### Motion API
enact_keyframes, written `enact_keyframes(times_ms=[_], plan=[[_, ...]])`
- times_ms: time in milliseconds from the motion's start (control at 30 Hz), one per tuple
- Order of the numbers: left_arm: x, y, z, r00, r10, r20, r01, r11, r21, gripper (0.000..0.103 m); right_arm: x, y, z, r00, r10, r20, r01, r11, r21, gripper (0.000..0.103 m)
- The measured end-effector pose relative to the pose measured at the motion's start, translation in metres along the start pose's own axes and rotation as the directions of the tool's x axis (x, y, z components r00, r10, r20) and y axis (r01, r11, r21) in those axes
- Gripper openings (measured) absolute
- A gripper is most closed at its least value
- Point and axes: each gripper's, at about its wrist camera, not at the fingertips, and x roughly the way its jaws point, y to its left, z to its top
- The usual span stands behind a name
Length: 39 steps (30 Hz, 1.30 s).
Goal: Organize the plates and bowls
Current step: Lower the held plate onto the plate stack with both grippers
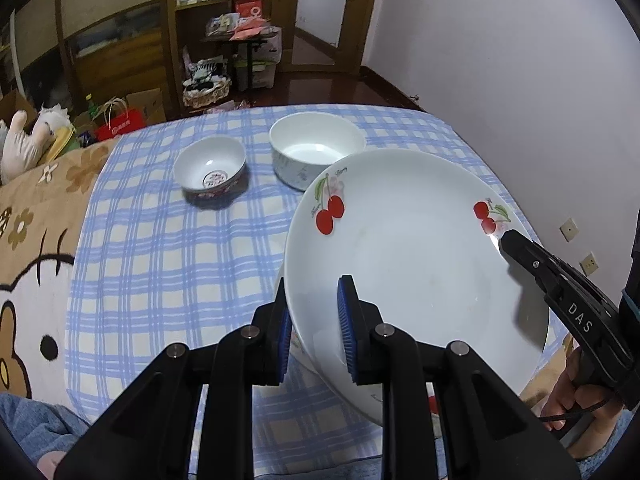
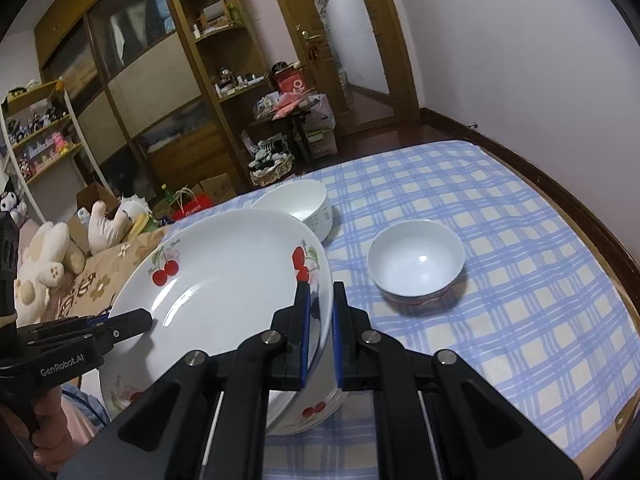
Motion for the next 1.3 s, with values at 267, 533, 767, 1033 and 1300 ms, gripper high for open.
enact_keyframes(times_ms=[267, 533, 767, 1033, 1300], plan=[[0.021, 0.014, -0.011, 0.999, 0.019, -0.031, -0.019, 1.000, -0.013, 0.022, 0.027, 0.004, -0.014, 0.999, -0.004, -0.054, 0.003, 1.000, -0.018, 0.011], [0.043, 0.020, -0.016, 0.998, 0.018, -0.062, -0.020, 0.999, -0.031, 0.022, 0.048, 0.001, -0.022, 0.996, -0.008, -0.089, 0.005, 1.000, -0.029, 0.011], [0.060, 0.022, -0.017, 0.996, 0.024, -0.084, -0.027, 0.999, -0.028, 0.022, 0.062, -0.003, -0.028, 0.993, -0.015, -0.115, 0.012, 0.999, -0.030, 0.011], [0.078, 0.024, -0.019, 0.994, 0.017, -0.109, -0.020, 0.999, -0.033, 0.023, 0.075, -0.008, -0.031, 0.990, -0.038, -0.134, 0.033, 0.999, -0.037, 0.011], [0.096, 0.025, -0.021, 0.988, 0.027, -0.151, -0.032, 0.999, -0.029, 0.023, 0.090, -0.012, -0.037, 0.985, -0.051, -0.165, 0.043, 0.998, -0.050, 0.011]])
